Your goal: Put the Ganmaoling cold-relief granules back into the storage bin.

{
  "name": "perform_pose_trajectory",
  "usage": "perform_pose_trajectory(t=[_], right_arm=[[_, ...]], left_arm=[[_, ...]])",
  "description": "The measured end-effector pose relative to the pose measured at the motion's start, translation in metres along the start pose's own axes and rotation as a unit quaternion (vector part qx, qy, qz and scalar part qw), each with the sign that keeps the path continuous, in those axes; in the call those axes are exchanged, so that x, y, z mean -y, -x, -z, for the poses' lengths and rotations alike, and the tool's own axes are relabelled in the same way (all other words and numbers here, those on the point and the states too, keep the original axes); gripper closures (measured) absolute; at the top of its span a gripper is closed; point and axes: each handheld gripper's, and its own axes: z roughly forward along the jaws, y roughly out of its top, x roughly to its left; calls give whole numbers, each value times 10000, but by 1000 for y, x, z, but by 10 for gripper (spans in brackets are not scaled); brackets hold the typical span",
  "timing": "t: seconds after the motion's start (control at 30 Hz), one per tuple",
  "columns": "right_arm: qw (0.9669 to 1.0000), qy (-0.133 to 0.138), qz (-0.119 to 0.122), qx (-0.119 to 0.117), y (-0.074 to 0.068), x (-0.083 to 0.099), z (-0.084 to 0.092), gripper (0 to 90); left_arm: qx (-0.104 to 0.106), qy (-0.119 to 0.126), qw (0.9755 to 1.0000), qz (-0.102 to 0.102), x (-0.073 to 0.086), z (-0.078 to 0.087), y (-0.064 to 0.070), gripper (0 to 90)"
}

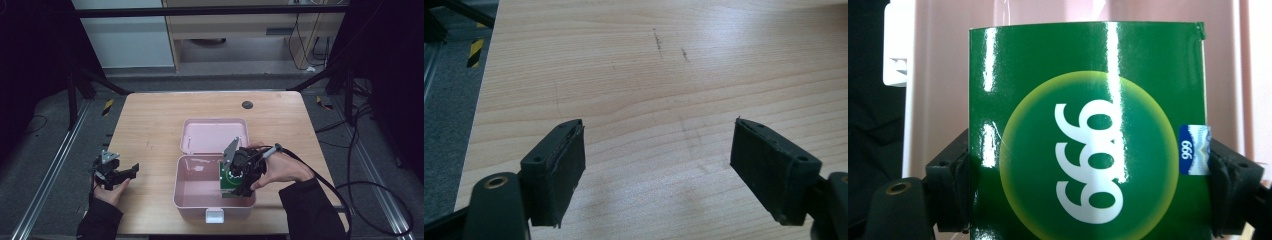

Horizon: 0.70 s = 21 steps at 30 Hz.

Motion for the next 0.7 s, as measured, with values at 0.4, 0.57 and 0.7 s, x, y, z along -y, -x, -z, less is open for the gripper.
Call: perform_pose_trajectory(t=[0.4,0.57,0.7], right_arm=[[10000,35,-18,-58,3,10,-18,154],[10000,-10,-44,-33,4,14,-27,149],[9999,-139,3,-7,3,13,-32,140]], left_arm=[[3,-10,10000,-8,0,0,0,212],[5,-10,10000,-18,0,0,0,212],[9,-16,10000,-17,0,-1,1,212]])
